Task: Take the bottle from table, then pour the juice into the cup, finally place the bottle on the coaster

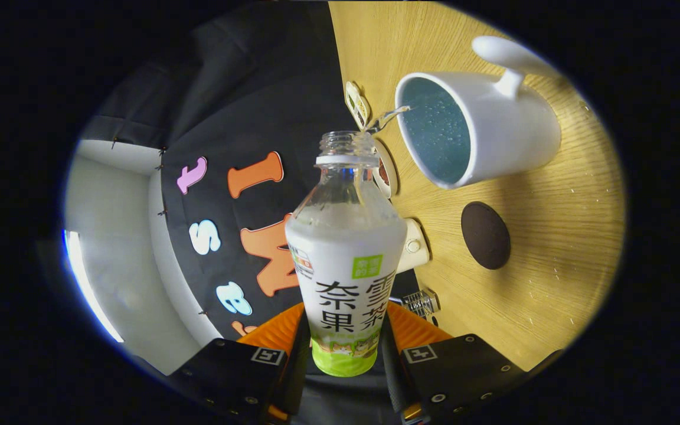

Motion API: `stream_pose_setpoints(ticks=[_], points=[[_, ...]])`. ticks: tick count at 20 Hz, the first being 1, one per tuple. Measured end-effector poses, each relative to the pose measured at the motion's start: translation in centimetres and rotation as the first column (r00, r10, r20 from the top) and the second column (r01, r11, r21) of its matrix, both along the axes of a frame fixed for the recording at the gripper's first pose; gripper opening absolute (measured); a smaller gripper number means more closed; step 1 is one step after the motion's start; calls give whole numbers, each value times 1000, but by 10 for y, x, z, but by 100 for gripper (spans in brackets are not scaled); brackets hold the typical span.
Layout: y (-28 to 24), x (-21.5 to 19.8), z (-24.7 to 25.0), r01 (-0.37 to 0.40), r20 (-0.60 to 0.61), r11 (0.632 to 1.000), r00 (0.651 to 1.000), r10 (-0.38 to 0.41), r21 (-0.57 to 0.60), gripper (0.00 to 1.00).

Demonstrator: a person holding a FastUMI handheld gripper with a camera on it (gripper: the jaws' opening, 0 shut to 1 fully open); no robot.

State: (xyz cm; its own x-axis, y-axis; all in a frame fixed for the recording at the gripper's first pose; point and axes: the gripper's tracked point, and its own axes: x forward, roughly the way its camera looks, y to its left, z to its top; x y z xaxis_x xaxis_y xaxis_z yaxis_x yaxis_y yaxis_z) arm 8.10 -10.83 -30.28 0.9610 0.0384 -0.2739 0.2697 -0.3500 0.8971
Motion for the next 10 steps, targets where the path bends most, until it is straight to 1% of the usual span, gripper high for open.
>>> stream_pose_setpoints(ticks=[10], points=[[1,5,8,33,22,996,999,-35,86,58]])
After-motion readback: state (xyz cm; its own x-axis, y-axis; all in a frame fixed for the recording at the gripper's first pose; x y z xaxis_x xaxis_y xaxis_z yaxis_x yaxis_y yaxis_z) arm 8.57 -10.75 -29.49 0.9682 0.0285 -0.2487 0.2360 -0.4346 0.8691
